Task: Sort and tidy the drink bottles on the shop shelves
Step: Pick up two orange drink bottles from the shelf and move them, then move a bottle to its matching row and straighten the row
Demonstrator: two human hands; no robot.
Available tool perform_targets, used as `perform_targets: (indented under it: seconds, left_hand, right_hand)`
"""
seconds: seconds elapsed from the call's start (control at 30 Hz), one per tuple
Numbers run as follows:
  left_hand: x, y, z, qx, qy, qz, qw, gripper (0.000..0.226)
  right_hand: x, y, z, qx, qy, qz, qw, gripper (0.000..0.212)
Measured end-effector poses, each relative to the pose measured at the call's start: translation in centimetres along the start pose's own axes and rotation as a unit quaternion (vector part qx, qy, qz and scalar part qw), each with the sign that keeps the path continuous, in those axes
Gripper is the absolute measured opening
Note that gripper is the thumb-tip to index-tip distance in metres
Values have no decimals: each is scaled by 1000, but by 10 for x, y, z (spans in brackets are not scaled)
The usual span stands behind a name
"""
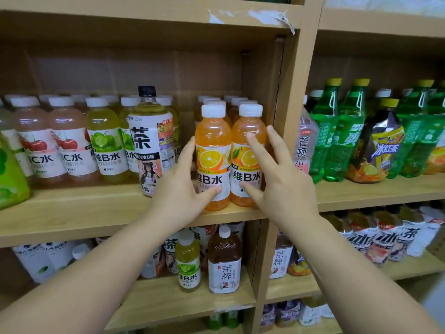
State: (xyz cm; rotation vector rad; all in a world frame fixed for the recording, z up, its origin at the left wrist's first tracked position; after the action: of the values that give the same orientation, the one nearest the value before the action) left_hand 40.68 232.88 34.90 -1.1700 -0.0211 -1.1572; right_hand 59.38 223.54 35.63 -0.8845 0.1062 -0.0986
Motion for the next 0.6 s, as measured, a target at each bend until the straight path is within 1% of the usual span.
perform_targets:
  seconds: [0.2, 0.3, 0.4, 0.47, 0.5, 0.53, 0.6]
  left_hand:
    - [0, 11, 2, 36, 7, 11, 999, 114]
    - [-2, 13, 0, 29, 17, 3, 999, 113]
    - [-6, 12, -8, 17, 15, -4, 1000, 103]
    - [-10, 5, -17, 51, 19, -21, 998, 88]
    - [-13, -2, -20, 81, 26, -30, 996, 79]
    - [-18, -11, -22, 119, 31, -35, 992, 69]
    - [-32, -34, -22, 197, 22, -49, 979, 54]
  right_hand:
    - [5, 6, -5, 22, -15, 7, 1000, 95]
    - [6, 8, -6, 25, -11, 13, 1000, 94]
    - [-4, 5, -11, 56, -12, 47, 997, 85]
    - [-15, 1, -14, 102, -36, 96, 989, 71]
    - [-22, -2, -13, 118, -57, 126, 983, 63]
    - [-31, -3, -11, 121, -79, 162, 976, 57]
    - [-54, -4, -4, 97, -120, 239, 959, 47]
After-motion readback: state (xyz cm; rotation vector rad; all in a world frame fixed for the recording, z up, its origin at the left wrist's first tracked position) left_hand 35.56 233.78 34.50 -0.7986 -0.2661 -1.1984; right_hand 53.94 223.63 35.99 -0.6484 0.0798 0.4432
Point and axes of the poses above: each hand's wrist, its own z-axis towards the middle knuckle, its own y-axis out of the palm, x = y × z, the point moved 1 cm from there along z, towards the middle knuckle, and after that the axes turned 11 degrees about -x, right-handed, at the moved point
